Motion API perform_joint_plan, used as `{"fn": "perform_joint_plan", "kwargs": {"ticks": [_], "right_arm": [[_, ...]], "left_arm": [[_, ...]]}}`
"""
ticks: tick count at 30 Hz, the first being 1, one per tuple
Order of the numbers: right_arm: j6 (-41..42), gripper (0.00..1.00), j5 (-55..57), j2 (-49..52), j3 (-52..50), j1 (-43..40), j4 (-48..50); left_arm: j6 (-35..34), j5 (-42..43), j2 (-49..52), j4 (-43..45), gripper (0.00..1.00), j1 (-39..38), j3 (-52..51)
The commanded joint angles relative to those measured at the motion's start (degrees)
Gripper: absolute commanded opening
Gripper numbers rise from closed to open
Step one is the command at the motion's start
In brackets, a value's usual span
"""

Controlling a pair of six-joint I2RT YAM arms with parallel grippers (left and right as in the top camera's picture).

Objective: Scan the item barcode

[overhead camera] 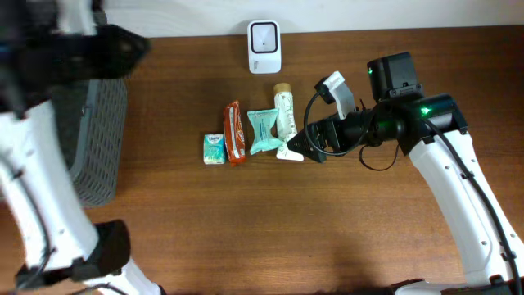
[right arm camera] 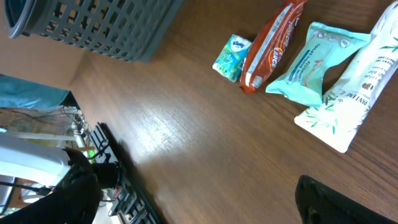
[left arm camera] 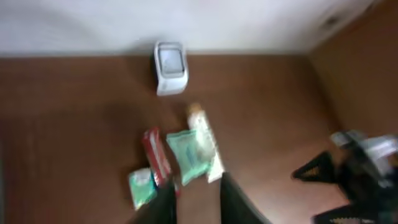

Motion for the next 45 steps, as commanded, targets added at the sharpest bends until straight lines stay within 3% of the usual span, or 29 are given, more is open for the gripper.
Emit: {"fn": "perform_joint_plan", "kwargs": {"ticks": [1,3,5,9,14,18,29,36,37,38,39,40,45], "right_arm": [[0.50,0.99,0.50,-0.52,0.81,0.13,-0.04],[0.50,0.99,0.57,-0.52,0.81,0.15,-0.37],[0.50,0.99,2.29,-0.52,0.81,0.15,-0.94],[0.50,0.99,4.37,-0.52,0.81,0.15,-1.33],[0.52,0.99,4.35,-0.52,0.81,0.15,-1.38],[0.50,0.99,4.37,-0.52,0.81,0.15,-1.99],[0.52,0.99,4.37,-0.52,0.81,0.15,-1.95],[0.52,0.99,4.35,-0.52,0.81,0.15,-1.70],[0.52,0.99,4.35,-0.52,0.81,0.15,-1.38],[0.52,0.99,4.35,-0.52,0.81,0.15,-0.42],[0.52,0.99,4.35,-0.52,0.81,0.15,0.33],[0.52,0.99,4.35,-0.52,0.81,0.15,0.87],[0.72,0.99,8.79,-0.26,0.81,0.20,2.80]], "left_arm": [[-2.05,-22.34,3.41,-1.42,0.00,-7.56,-4.37],[-9.22,-41.07,5.29,-1.70,0.00,-9.88,-6.47],[-10.97,-49.81,6.54,-2.38,0.00,-10.14,-7.41],[-10.80,-51.19,7.21,-6.32,0.00,-9.86,-7.45],[-10.49,-49.51,9.14,-4.24,0.00,-9.86,-10.97],[-10.58,-56.06,10.12,-2.71,0.00,-8.90,-14.49],[-10.69,-50.58,10.14,-1.84,0.00,2.38,-14.69],[-7.23,-28.13,10.08,4.28,0.00,2.01,-14.67],[-7.26,-26.29,10.08,4.44,0.06,1.57,-14.69],[-7.28,-26.27,10.08,4.57,0.42,0.70,-14.69],[-7.28,-26.27,10.08,4.76,0.95,0.15,-14.69],[-7.28,-26.27,10.08,4.94,1.00,-0.09,-14.69],[-7.28,-26.27,10.08,4.87,0.99,-0.24,-14.69]]}}
